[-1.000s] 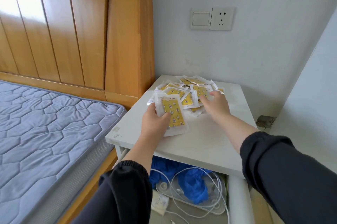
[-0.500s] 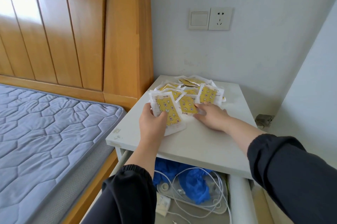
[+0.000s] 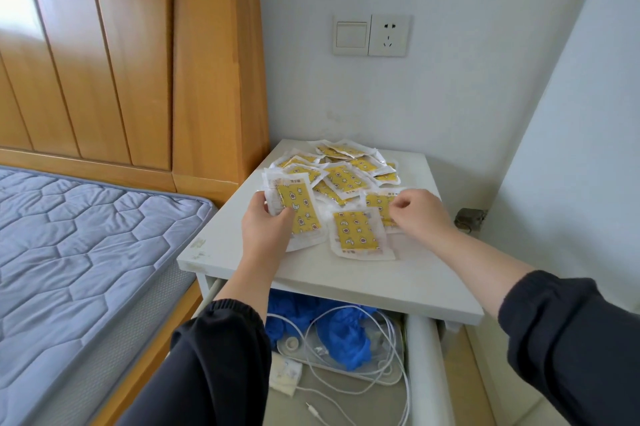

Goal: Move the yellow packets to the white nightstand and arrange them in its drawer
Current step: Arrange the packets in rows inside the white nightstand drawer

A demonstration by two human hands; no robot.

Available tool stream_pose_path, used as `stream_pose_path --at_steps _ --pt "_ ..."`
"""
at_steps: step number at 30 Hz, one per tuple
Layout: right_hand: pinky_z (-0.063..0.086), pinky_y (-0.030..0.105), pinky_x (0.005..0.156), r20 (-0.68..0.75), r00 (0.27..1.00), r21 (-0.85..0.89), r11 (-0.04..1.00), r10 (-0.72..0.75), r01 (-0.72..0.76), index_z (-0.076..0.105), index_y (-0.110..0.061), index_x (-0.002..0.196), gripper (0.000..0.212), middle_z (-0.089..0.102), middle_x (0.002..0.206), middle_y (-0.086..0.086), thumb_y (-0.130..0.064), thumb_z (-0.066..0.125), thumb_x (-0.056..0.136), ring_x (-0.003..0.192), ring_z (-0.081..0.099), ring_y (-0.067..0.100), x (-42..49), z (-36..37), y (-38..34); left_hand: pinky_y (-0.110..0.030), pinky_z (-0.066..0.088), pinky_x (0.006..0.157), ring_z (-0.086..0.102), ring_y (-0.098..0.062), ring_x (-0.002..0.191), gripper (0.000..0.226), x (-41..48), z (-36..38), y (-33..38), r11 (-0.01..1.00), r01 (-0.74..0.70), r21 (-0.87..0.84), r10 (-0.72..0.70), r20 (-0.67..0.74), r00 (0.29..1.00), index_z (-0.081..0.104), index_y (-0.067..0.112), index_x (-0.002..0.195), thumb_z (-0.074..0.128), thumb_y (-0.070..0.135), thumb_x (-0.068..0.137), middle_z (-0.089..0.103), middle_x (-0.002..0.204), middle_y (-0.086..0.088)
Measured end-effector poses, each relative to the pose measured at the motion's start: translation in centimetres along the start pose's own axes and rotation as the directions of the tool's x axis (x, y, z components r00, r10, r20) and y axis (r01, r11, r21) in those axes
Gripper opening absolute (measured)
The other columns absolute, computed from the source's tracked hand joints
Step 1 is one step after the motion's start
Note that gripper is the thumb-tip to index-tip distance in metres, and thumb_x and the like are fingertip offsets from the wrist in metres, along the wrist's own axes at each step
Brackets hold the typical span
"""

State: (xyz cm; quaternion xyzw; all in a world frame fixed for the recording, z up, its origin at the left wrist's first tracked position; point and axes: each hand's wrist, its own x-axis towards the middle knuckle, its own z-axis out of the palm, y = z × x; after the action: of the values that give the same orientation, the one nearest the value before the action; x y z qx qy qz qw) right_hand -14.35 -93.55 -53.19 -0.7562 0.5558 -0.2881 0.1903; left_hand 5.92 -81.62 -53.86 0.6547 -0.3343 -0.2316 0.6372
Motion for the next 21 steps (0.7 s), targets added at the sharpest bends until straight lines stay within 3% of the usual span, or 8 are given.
stream_pose_path --at_steps 1,3,6,8,11,17,19,21 --pt "0.045 0.030 0.077 -0.065 0.996 -0.062 0.996 0.054 -0.058 0.065 -0.020 0.084 0.010 0.062 0.094 -0.002 -0.027 0.058 0.084 0.099 0.058 0.024 0.4 -0.3 0.0 -0.015 0.043 0.057 0.059 -0.001 0.082 0.022 0.0 0.0 0.0 1.000 0.000 -0.001 0.000 0.003 1.000 0.055 0.025 0.103 0.058 0.009 0.089 0.061 0.091 0.012" --pt "0.046 0.035 0.088 -0.040 0.978 -0.243 0.947 0.206 -0.209 0.057 -0.014 0.113 0.051 0.057 0.117 0.006 -0.055 0.058 0.082 0.114 0.052 0.029 1.5 -0.4 -0.1 -0.015 0.043 0.057 0.059 -0.001 0.081 0.022 0.1 0.0 -0.1 1.000 -0.006 0.003 0.006 0.004 1.000 0.055 0.026 0.102 0.058 0.009 0.089 0.061 0.090 0.013" --pt "0.048 0.039 0.091 0.061 0.941 -0.411 0.868 0.332 -0.279 0.053 -0.012 0.111 0.078 0.056 0.118 0.008 -0.077 0.058 0.069 0.114 0.053 0.031 2.8 0.2 -0.6 -0.014 0.043 0.057 0.059 0.000 0.081 0.022 0.3 0.0 -0.2 1.000 -0.009 0.009 0.008 0.011 1.000 0.054 0.027 0.103 0.058 0.010 0.089 0.060 0.090 0.015" --pt "0.048 0.037 0.091 0.106 0.933 -0.421 0.866 0.343 -0.270 0.052 -0.012 0.104 0.071 0.058 0.115 0.008 -0.071 0.066 0.068 0.110 0.055 0.031 3.4 0.2 -1.3 -0.014 0.043 0.057 0.058 0.001 0.081 0.022 0.4 0.0 -0.4 1.000 -0.006 0.013 0.006 0.013 1.000 0.054 0.027 0.104 0.058 0.010 0.090 0.060 0.090 0.014" --pt "0.044 0.033 0.093 0.196 0.899 -0.413 0.865 0.391 -0.286 0.053 -0.004 0.120 0.062 0.059 0.119 0.011 -0.051 0.067 0.082 0.115 0.056 0.030 3.6 -0.5 -2.6 -0.014 0.043 0.057 0.058 0.001 0.080 0.022 0.6 0.0 -0.5 1.000 0.000 0.014 0.000 0.013 1.000 0.054 0.026 0.105 0.058 0.010 0.090 0.060 0.090 0.015" --pt "0.045 0.026 0.087 0.147 0.863 -0.410 0.824 0.483 -0.391 0.056 -0.001 0.118 0.055 0.060 0.120 0.010 -0.045 0.064 0.087 0.112 0.059 0.025 2.1 -2.1 -2.0 -0.015 0.043 0.057 0.058 0.001 0.079 0.022 0.5 0.0 -0.5 1.000 -0.005 0.029 0.004 0.018 1.000 0.053 0.026 0.103 0.057 0.010 0.089 0.059 0.088 0.015" --pt "0.045 0.026 0.076 0.131 0.866 -0.389 0.828 0.483 -0.403 0.060 -0.003 0.105 0.042 0.062 0.105 0.009 -0.041 0.063 0.089 0.105 0.062 0.023 1.8 -2.5 -1.6 -0.016 0.043 0.057 0.058 0.000 0.079 0.021 0.3 -0.1 -0.4 0.999 -0.007 0.034 0.007 0.023 1.000 0.054 0.025 0.104 0.058 0.010 0.089 0.060 0.088 0.014" --pt "0.041 0.025 0.058 0.086 0.872 -0.316 0.843 0.483 -0.436 0.053 -0.003 0.079 0.030 0.058 0.081 0.006 -0.028 0.067 0.088 0.081 0.063 0.023 1.4 -2.8 -1.0 -0.016 0.044 0.058 0.059 -0.001 0.079 0.020 0.0 -0.2 -0.4 0.999 -0.006 0.039 0.005 0.037 0.999 0.054 0.025 0.104 0.059 0.011 0.090 0.060 0.088 0.014"
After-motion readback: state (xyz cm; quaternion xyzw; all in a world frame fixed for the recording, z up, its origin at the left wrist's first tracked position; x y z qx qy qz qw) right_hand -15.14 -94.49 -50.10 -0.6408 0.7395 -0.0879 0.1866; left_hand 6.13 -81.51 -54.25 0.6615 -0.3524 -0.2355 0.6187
